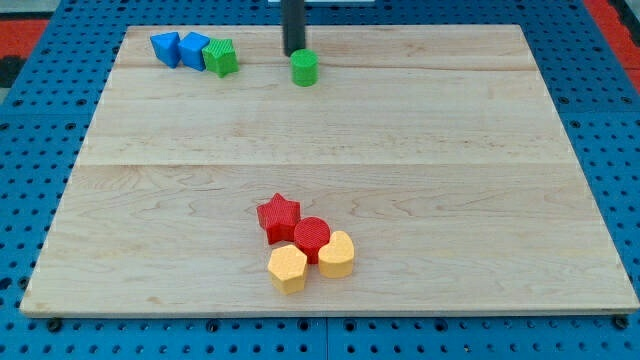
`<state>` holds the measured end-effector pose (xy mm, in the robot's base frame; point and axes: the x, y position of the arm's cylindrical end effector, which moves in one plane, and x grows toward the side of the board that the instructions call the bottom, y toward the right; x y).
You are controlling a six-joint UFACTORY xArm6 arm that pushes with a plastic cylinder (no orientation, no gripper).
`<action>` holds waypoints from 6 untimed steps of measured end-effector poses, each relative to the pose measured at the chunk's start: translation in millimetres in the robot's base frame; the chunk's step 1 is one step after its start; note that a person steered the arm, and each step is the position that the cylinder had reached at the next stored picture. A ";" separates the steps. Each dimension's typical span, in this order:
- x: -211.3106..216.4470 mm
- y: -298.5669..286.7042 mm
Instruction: Push the green circle slightly right and down
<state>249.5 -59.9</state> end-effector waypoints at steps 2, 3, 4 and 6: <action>8.7 104.1; 15.4 146.9; 50.4 97.0; 94.1 50.4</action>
